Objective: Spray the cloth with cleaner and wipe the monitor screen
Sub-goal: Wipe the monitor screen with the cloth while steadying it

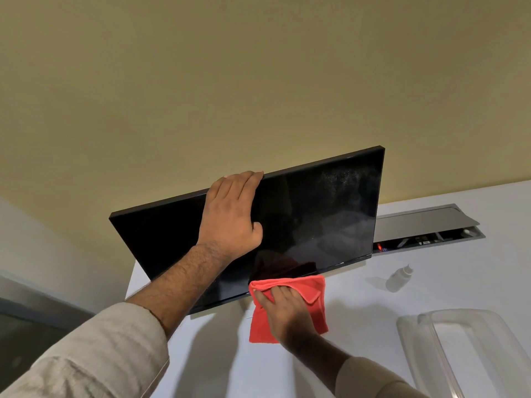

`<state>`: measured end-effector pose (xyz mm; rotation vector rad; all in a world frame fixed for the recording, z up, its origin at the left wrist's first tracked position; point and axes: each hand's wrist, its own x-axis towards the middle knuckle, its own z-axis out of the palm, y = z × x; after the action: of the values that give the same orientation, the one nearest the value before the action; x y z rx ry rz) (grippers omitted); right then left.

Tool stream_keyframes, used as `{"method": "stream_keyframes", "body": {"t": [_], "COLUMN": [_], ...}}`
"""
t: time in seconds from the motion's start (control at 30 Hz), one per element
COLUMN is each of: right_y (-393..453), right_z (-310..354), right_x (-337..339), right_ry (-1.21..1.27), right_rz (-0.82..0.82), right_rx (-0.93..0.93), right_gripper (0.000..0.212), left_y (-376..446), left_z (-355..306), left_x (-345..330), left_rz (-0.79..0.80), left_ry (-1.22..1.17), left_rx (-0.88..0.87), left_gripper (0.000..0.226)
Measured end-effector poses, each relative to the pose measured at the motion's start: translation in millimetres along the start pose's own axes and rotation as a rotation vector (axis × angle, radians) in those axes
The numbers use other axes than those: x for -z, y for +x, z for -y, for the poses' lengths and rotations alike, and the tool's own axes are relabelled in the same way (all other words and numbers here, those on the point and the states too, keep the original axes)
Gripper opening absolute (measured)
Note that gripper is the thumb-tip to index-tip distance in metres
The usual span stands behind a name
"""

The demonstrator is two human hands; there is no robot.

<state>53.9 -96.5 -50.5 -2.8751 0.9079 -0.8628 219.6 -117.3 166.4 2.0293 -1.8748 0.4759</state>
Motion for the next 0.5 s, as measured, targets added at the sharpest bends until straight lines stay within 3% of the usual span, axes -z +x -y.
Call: {"method": "stream_keyframes", "body": {"t": [0.17, 0.37, 0.5], "right_y": [-1.1, -11.1, -8.2], "right_z": [-5.9, -42.3, -40.6], "right_x": [1.3, 21.1, 26.7], "right_ry": [-0.092, -0.224, -0.169], "right_rz": [-0.001, 0.041, 0.011], "right_rx": [0.007, -0.175, -0.175], "right_gripper": [0.037, 0.040, 0.039], "left_y": [-2.0, -1.5, -0.5], "left_z": [0.8, -1.4, -2.6], "left_x": [-0.3, 2.5, 4.1], "left_rz": [-0.006, 0.006, 0.015], "left_ry": [0.003, 0.001, -0.002], "left_rx": [-0.011, -0.007, 0.007], "left_gripper": [0.088, 0.087, 0.087]}}
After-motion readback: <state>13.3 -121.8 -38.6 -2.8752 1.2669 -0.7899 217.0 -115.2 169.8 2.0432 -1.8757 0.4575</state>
